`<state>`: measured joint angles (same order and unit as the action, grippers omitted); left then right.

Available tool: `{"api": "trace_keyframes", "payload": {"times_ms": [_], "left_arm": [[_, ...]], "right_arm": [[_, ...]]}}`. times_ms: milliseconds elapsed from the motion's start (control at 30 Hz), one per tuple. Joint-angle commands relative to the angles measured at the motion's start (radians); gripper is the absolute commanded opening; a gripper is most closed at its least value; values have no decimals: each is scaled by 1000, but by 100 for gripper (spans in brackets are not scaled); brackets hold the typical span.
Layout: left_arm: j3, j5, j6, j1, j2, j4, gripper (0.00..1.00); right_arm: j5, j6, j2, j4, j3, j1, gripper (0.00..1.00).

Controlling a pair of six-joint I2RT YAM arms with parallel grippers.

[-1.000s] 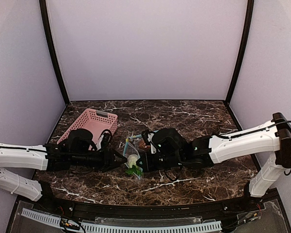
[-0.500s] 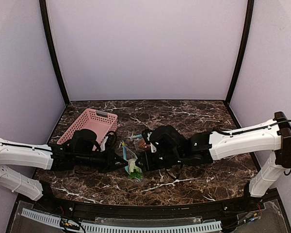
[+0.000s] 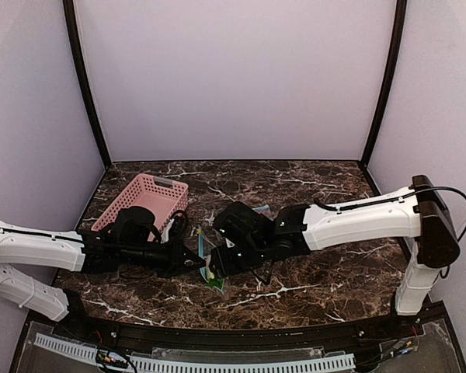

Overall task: Place the food in the zip-top bag and seal the zipper
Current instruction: Adjust the fake vegetable in the zipper food storage bag.

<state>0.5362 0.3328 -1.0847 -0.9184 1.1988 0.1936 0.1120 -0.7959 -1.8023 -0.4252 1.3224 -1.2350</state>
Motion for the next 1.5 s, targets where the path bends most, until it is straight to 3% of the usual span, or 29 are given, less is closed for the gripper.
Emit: {"api": "trace_keyframes", "payload": {"times_ms": [0,600,900,1100,1467], "left_arm": [[18,13,11,2,-4,13,1],[70,41,2,1,-26,29,1],[58,-7,31,1,-32,-40,1],[72,-29,53,1,-32,-80,1],[74,-33,55,2,-35,-77,1]], "right_arm": [[36,11,-55,-105,59,5,55],[85,-14,-154,-221,81,9,59],[40,21,-17,-180,60,10,72],[26,43,101,-172,38,10,76],[18,122,61,-38,53,-49,84]]}}
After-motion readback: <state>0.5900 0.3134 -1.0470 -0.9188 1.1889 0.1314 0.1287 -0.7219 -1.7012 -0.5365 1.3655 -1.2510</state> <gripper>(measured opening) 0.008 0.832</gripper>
